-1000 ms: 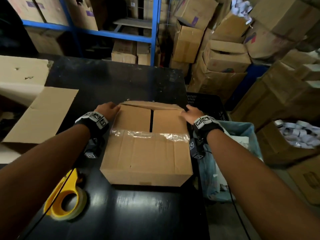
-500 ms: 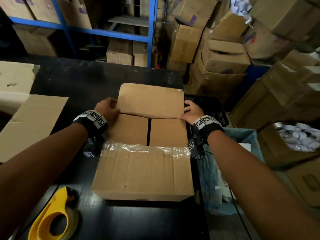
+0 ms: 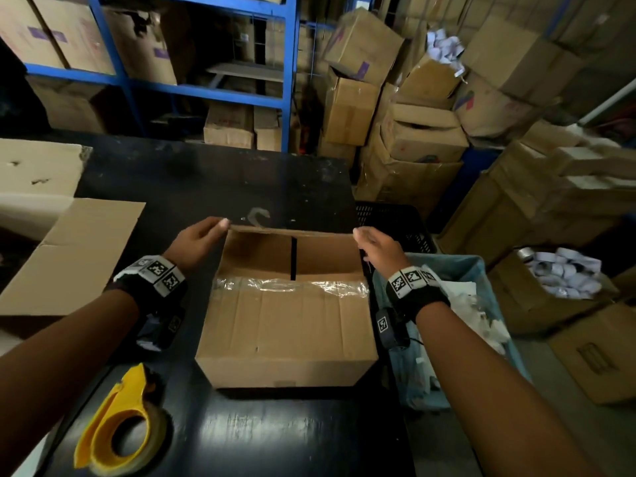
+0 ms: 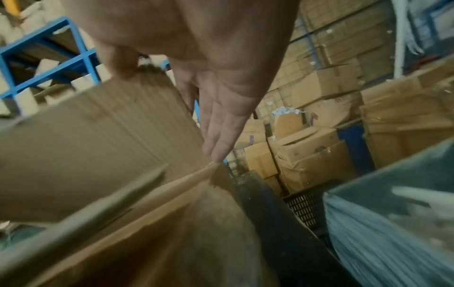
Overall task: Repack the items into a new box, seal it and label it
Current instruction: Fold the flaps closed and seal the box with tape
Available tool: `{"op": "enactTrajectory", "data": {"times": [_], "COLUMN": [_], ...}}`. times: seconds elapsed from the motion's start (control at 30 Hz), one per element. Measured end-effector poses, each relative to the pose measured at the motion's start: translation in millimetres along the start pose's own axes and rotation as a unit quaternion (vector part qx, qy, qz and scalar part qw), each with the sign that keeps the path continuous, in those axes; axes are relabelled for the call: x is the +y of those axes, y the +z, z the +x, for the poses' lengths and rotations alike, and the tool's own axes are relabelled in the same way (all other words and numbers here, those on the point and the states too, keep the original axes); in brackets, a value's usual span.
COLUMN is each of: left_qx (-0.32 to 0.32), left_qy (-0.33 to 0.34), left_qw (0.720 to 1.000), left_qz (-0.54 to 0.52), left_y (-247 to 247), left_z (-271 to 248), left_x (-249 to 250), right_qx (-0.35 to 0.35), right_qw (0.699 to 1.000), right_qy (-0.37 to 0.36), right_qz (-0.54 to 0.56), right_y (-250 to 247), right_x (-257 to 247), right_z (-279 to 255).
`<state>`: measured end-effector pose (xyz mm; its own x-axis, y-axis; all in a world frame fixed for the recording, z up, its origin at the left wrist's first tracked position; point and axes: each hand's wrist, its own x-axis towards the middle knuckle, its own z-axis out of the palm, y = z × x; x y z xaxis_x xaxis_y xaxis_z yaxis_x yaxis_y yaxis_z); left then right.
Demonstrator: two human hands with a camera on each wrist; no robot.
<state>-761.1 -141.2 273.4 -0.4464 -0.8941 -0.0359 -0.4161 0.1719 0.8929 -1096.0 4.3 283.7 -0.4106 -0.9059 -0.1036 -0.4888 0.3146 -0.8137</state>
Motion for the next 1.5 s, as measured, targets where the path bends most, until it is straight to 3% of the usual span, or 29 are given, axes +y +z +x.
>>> {"op": "enactTrajectory", "data": {"times": [0.07,0.13,0.27,0.33,0.4,0.47,0.53,0.63,0.73,0.9,1.03,1.17,1.3,1.43,1.5], "left_qx": [0.002,-0.005,-0.01,-0.002,-0.065,-0.133,-0.146,-0.098,-0.091,-0.075,-0.05,0.015,0.085,0.152,0.156], "left_qy": [0.023,0.025,0.053,0.173,0.278,0.313,0.279,0.189,0.122,0.036,-0.003,-0.068,-0.099,-0.122,-0.175], "left_qw": [0.999,0.999,0.991,0.948,0.888,0.834,0.817,0.826,0.826,0.851,0.867,0.915,0.96,0.973,0.969], "left_qz": [0.028,0.04,0.126,0.266,0.362,0.434,0.483,0.523,0.542,0.519,0.495,0.398,0.25,0.124,0.072], "left_y": [5.1,13.3,34.6,46.8,58.8,68.3,69.5,60.1,51.4,49.9,50.9,40.2,28.1,51.9,69.3], "left_z": [-10.3,-20.7,-39.6,-43.8,-45.1,-46.3,-46.6,-47.9,-53.5,-57.3,-60.8,-87.0,-158.5,-277.9,-344.7], "left_x": [-8.4,-10.8,-6.5,-2.3,4.8,6.7,5.3,-5.7,-22.5,-26.9,-24.2,-24.4,-31.3,-67.0,-107.8], "right_qx": [-0.019,-0.046,-0.083,-0.09,-0.098,-0.122,-0.148,-0.183,-0.185,-0.179,-0.157,-0.112,-0.012,0.062,0.07], "right_qw": [1.0,0.993,0.959,0.951,0.942,0.923,0.905,0.88,0.862,0.856,0.876,0.923,0.971,0.973,0.972], "right_qy": [0.009,0.006,-0.025,-0.045,-0.072,-0.093,-0.1,-0.086,-0.075,-0.068,-0.072,-0.055,-0.054,-0.12,-0.139], "right_qz": [-0.019,-0.105,-0.271,-0.292,-0.313,-0.352,-0.387,-0.43,-0.467,-0.48,-0.45,-0.365,-0.234,-0.187,-0.176], "right_y": [-0.3,-0.4,10.2,19.0,29.5,39.8,47.2,52.9,59.4,64.3,62.1,53.0,42.7,44.8,55.4], "right_x": [4.5,8.1,9.9,7.1,-0.7,-9.2,-12.5,-2.7,11.3,18.0,14.9,10.7,5.6,-3.4,-11.6], "right_z": [-15.3,-28.2,-41.7,-42.1,-42.8,-44.4,-47.0,-48.5,-49.8,-49.9,-55.8,-67.5,-90.5,-118.5,-131.6]}}
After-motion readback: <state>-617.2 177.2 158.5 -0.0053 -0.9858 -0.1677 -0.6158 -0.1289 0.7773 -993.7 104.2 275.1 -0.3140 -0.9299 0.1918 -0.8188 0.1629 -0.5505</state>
